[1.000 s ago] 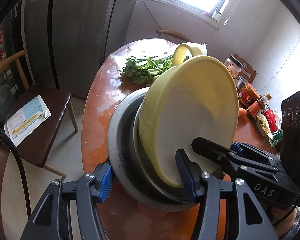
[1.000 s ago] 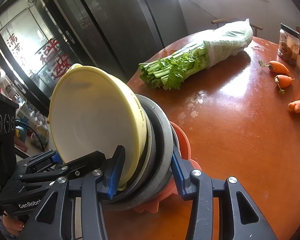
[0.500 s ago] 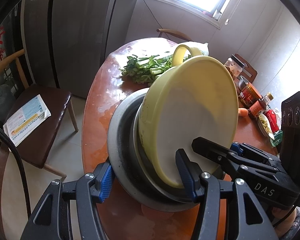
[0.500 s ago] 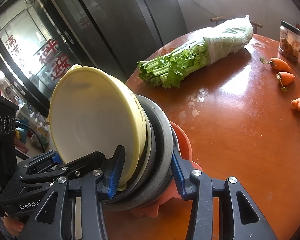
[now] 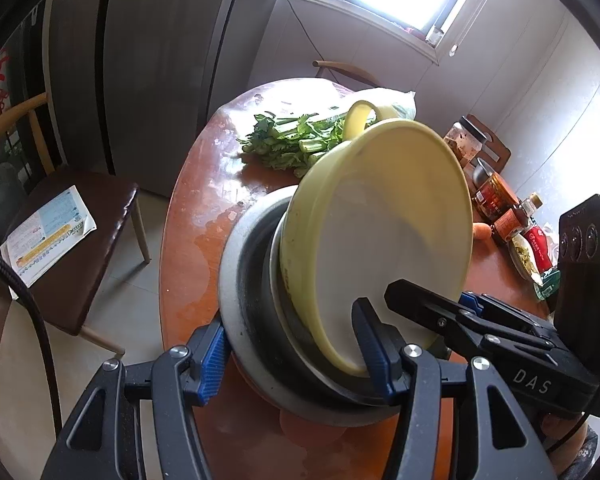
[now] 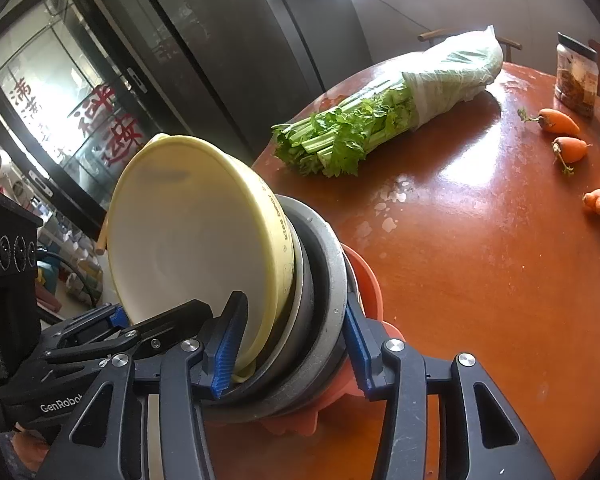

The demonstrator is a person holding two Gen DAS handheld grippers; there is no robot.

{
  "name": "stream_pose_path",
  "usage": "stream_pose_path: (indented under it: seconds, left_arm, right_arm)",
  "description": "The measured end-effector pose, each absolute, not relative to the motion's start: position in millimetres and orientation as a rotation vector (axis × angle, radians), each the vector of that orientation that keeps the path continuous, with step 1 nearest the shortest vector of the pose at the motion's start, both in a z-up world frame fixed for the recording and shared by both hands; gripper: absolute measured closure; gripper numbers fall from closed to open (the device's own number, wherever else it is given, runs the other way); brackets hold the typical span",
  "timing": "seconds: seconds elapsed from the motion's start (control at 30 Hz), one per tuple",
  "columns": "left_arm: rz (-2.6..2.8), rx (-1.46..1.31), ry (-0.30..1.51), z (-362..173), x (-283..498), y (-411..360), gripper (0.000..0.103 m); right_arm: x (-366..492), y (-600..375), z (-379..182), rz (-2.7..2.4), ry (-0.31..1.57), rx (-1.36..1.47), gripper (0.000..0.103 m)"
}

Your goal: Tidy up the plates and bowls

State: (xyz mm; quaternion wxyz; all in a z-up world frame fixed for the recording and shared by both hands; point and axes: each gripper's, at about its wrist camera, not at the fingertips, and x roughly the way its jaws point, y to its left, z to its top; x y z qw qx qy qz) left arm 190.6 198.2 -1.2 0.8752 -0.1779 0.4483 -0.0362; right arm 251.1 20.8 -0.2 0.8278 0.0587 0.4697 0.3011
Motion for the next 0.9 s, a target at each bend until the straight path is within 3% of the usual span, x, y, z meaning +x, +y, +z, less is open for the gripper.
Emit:
stream_pose_path:
  seconds: [0.13,0.2,0.9]
  left_arm:
    - [-0.04,-0.341,0.924,2.3,189.4,198.2,0.042]
    - [-0.014,-0.312,0.912,6.2,188.5,198.0,0.041]
    - [0.024,-0.299,0.836,30.5,163.8,207.5,0.034]
  right_arm:
    - [250.0,20.9,2.2,0.633,0.983,0.116,0.048]
    - [248.3,18.9,7.1,0.621,0.95,0.113,0.038]
    - [231.9,-2.4,35.8,0.593,0.863,0.095,0.029]
